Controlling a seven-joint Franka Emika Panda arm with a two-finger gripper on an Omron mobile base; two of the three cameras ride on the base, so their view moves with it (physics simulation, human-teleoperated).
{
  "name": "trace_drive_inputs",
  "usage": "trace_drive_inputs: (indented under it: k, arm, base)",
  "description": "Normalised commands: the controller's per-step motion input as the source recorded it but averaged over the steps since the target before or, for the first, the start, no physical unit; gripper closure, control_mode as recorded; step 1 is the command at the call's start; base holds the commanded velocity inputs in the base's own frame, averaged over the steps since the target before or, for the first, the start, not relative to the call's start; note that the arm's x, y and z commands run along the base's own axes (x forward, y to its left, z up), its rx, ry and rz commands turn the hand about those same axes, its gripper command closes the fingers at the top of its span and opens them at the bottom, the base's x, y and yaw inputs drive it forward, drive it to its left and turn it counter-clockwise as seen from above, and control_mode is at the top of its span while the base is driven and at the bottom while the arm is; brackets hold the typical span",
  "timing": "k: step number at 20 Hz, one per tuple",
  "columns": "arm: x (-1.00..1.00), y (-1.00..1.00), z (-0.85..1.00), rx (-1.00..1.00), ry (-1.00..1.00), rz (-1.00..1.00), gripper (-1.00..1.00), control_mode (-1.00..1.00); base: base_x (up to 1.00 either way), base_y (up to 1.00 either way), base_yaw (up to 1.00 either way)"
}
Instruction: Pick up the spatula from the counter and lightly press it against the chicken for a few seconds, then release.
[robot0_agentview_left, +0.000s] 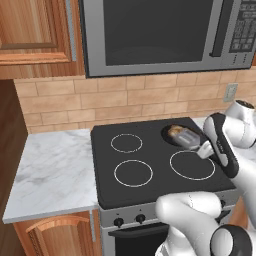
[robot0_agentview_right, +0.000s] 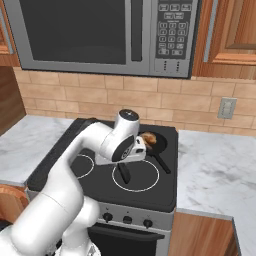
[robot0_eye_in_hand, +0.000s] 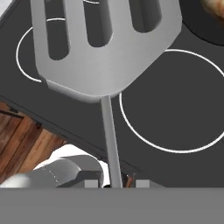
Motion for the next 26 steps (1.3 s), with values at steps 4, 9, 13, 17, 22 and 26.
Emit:
trace_drive_inputs:
  k: [4, 9, 13, 17, 22, 26]
  arm:
    - [0.08, -0.43, 0.0, 0.0, 0.02, 0.01, 1.0, -1.0]
    - [0.2, -0.35, 0.0, 0.0, 0.01, 0.0, 1.0, -1.0]
    - [0.38, -0.25, 0.0, 0.0, 0.0, 0.0, 1.0, -1.0]
    - [0.44, -0.18, 0.0, 0.0, 0.0, -0.02, 1.0, -1.0]
    - [0.4, -0.09, 0.0, 0.01, -0.01, -0.02, 1.0, -1.0]
    - [0.35, -0.15, -0.01, 0.01, 0.0, 0.0, 1.0, -1.0]
  base:
    - [0.0, 0.0, 0.0]
    - [0.0, 0.0, 0.0]
    - [0.0, 0.0, 0.0]
    - [0.0, 0.0, 0.0]
    - [0.0, 0.0, 0.0]
    - [0.0, 0.0, 0.0]
